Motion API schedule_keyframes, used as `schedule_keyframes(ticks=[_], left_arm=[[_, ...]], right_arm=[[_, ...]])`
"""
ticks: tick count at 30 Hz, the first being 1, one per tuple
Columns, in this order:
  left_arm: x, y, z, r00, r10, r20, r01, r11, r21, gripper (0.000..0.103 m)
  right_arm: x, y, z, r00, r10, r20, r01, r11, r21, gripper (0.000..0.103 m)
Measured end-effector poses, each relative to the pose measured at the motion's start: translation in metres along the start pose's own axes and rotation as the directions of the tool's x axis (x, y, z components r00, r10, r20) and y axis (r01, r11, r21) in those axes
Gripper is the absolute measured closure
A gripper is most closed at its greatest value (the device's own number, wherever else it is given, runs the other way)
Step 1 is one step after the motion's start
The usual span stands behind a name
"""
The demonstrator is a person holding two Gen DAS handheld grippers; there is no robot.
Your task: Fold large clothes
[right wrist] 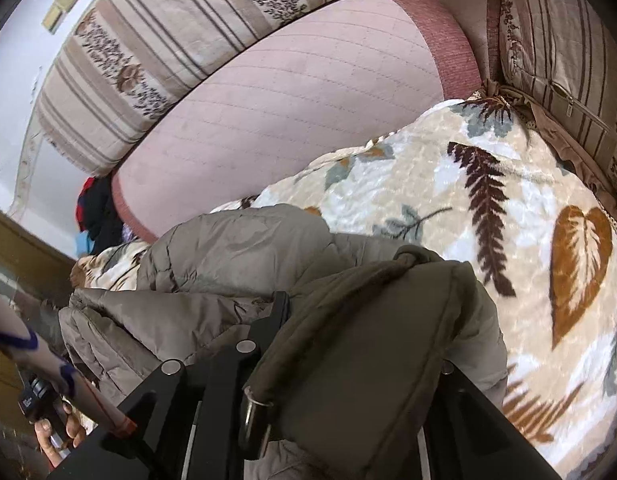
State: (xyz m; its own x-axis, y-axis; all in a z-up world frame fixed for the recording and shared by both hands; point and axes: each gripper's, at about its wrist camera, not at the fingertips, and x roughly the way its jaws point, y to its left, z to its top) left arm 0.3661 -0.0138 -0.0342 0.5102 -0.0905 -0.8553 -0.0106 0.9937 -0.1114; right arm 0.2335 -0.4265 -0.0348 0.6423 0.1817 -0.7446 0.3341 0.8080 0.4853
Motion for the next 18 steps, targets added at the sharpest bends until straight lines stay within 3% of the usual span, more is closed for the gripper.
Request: schedule_keyframes(ticks=[6, 11, 14, 16, 18], left_arm=[[0.032, -0.016, 0.010, 0.997, 0.081, 0.002, -0.081, 0.996, 0.039, 0.081], [0.051, -0.019, 0.013, 0.995, 0.099, -0.026, -0.099, 0.995, 0.010, 0.081], [0.042, -0.012, 0.015, 0.998, 0.050, -0.034, -0.051, 0.999, -0.007, 0.080], [0.027, -0.003, 0.015, 0.999, -0.023, -0.031, 0.022, 0.999, -0.028, 0.075], [0.010, 0.008, 0.014, 0.993, -0.116, -0.019, 0.115, 0.992, -0.057, 0.063]], right_arm=[[0.025, 0.009, 0.014, 0.998, -0.063, 0.014, 0.063, 0.997, -0.040, 0.083], [0.045, 0.002, 0.017, 0.997, -0.079, 0.006, 0.079, 0.997, -0.024, 0.080], [0.042, -0.001, 0.017, 0.998, -0.059, -0.002, 0.059, 0.998, -0.010, 0.079], [0.034, -0.004, 0.017, 1.000, -0.030, -0.004, 0.030, 1.000, 0.005, 0.077], [0.023, -0.008, 0.015, 1.000, 0.021, 0.003, -0.021, 0.999, 0.025, 0.072]])
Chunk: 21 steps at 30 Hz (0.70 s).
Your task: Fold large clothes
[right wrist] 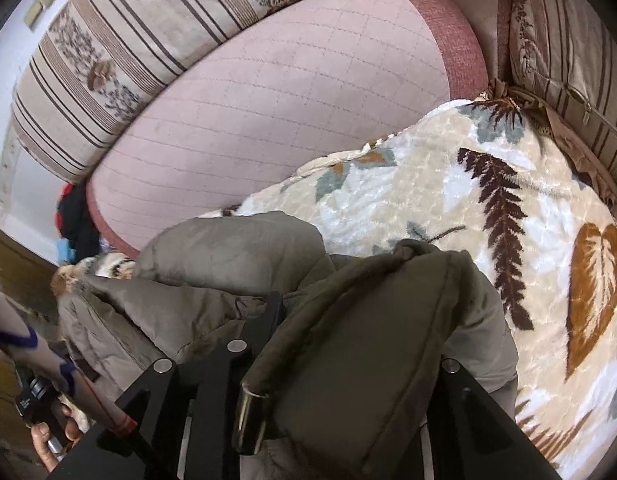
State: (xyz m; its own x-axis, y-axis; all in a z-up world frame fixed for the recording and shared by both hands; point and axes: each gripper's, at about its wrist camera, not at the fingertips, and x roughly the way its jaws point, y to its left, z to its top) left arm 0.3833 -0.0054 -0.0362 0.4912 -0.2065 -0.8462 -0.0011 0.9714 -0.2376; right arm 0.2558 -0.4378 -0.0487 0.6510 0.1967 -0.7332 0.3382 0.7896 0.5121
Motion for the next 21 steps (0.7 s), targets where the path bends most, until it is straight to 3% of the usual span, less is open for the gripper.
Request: schedule_keyframes(ticks=[1, 3, 4, 5, 8, 11, 15, 21], left_arm=[[-0.009, 0.004, 0.000, 0.999, -0.052, 0.002, 0.052, 0.998, -0.019, 0.058], [-0.028, 0.012, -0.002, 0.989, -0.147, 0.018, 0.148, 0.987, -0.066, 0.021], [-0.037, 0.014, -0.003, 0.986, -0.162, 0.043, 0.165, 0.983, -0.081, 0.017], [-0.047, 0.014, -0.004, 0.983, -0.170, 0.072, 0.176, 0.981, -0.084, 0.016], [-0.065, -0.002, -0.007, 0.981, -0.178, 0.084, 0.179, 0.984, -0.014, 0.016], [-0.068, -0.028, -0.022, 0.991, -0.094, 0.097, 0.085, 0.992, 0.089, 0.016], [-0.042, -0.063, -0.046, 0.996, -0.033, 0.078, 0.015, 0.974, 0.224, 0.016], [0.014, -0.091, -0.056, 0.991, 0.091, 0.097, -0.119, 0.934, 0.336, 0.016]], right_arm=[[-0.004, -0.002, -0.001, 1.000, 0.025, 0.002, -0.025, 1.000, 0.012, 0.065], [-0.017, -0.006, -0.004, 0.996, 0.089, 0.023, -0.090, 0.995, 0.041, 0.038], [-0.023, -0.006, -0.005, 0.995, 0.090, 0.046, -0.093, 0.995, 0.046, 0.021], [-0.033, -0.005, -0.006, 0.994, 0.071, 0.087, -0.075, 0.996, 0.046, 0.012], [-0.054, 0.003, -0.009, 0.990, 0.047, 0.136, -0.049, 0.999, 0.010, 0.010], [-0.060, 0.026, -0.021, 0.989, -0.007, 0.150, 0.024, 0.993, -0.115, 0.010], [-0.039, 0.067, -0.055, 0.986, -0.073, 0.148, 0.118, 0.939, -0.323, 0.010], [0.017, 0.090, -0.073, 0.969, -0.173, 0.178, 0.237, 0.859, -0.454, 0.010]])
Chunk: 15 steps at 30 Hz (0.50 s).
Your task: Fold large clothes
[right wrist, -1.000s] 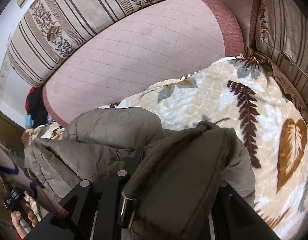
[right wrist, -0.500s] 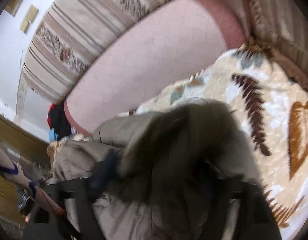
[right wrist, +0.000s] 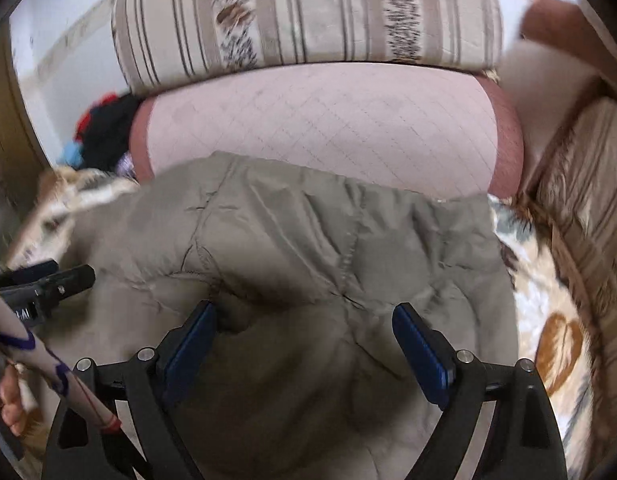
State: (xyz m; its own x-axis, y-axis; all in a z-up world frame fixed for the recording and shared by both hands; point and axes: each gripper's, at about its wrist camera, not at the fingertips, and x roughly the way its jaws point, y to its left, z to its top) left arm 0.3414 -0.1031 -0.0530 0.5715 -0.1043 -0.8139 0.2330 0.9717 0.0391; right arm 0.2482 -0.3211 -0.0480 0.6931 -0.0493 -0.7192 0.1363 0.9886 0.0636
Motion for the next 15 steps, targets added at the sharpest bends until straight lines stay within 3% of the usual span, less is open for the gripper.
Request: schedule_keyframes(ticks=[3, 9, 15], left_arm=[[0.022, 0.006, 0.008, 0.999, -0.026, -0.022, 0.025, 0.999, -0.034, 0.014], [0.058, 0.012, 0.027, 0.998, -0.052, -0.042, 0.049, 0.996, -0.081, 0.005], [0.070, 0.011, 0.029, 0.997, -0.066, -0.036, 0.061, 0.992, -0.108, 0.000]], right_arm=[[0.029, -0.007, 0.005, 0.999, -0.018, -0.028, 0.018, 1.000, 0.020, 0.011], [0.071, -0.030, 0.021, 0.997, 0.027, -0.070, -0.021, 0.995, 0.093, 0.008], [0.092, -0.036, 0.020, 0.995, 0.059, -0.076, -0.048, 0.989, 0.139, 0.003]])
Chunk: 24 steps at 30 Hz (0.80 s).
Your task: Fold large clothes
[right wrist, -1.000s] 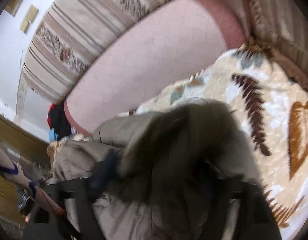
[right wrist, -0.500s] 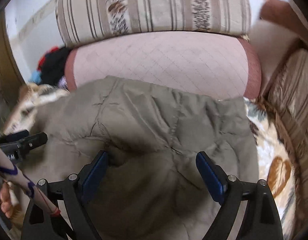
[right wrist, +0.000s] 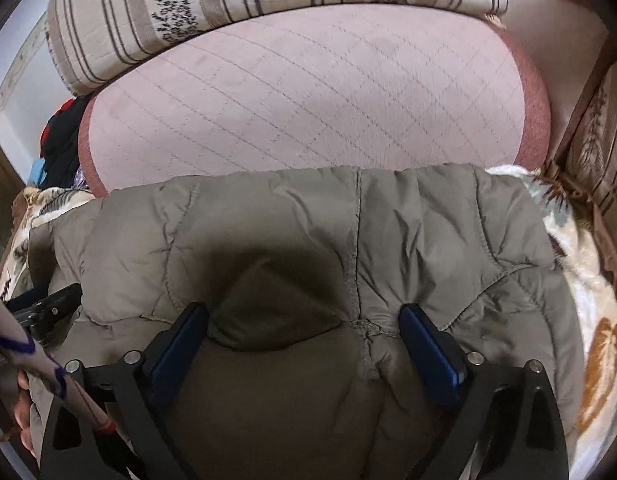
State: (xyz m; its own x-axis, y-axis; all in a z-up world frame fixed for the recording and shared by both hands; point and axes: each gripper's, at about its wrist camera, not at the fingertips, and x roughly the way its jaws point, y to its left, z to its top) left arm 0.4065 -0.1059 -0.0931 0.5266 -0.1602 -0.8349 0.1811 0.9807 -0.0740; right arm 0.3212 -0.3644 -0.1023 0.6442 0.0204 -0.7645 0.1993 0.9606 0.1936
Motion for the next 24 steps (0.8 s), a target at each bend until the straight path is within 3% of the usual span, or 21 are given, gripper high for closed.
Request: schedule_keyframes(ticks=[4, 8, 14, 19, 22, 24], left_arm=[[-0.010, 0.003, 0.006, 0.999, -0.009, -0.032, 0.009, 1.000, -0.003, 0.000], [-0.047, 0.022, 0.005, 1.000, -0.016, 0.020, 0.016, 1.000, -0.011, 0.002], [-0.067, 0.080, -0.032, 1.000, 0.007, 0.031, -0.006, 0.999, -0.037, 0.002], [-0.041, 0.104, -0.051, 1.000, 0.016, -0.025, -0.019, 0.994, -0.105, 0.001], [-0.043, 0.095, -0.042, 0.998, 0.062, -0.034, -0.064, 0.994, -0.084, 0.001], [-0.055, 0.091, -0.041, 0.999, 0.048, -0.023, -0.049, 0.997, -0.065, 0.004]], right_arm=[[0.002, 0.005, -0.001, 1.000, -0.026, -0.001, 0.026, 1.000, -0.009, 0.002], [-0.033, 0.002, -0.004, 0.999, -0.034, 0.039, 0.033, 0.999, 0.027, 0.008], [-0.076, -0.029, -0.035, 0.991, -0.085, 0.101, 0.081, 0.996, 0.044, 0.008], [-0.054, -0.058, -0.052, 0.991, -0.125, 0.043, 0.121, 0.989, 0.087, 0.008], [-0.041, -0.061, -0.050, 0.990, -0.139, 0.002, 0.138, 0.986, 0.092, 0.005], [-0.044, -0.060, -0.046, 0.988, -0.153, -0.011, 0.153, 0.984, 0.086, 0.005]])
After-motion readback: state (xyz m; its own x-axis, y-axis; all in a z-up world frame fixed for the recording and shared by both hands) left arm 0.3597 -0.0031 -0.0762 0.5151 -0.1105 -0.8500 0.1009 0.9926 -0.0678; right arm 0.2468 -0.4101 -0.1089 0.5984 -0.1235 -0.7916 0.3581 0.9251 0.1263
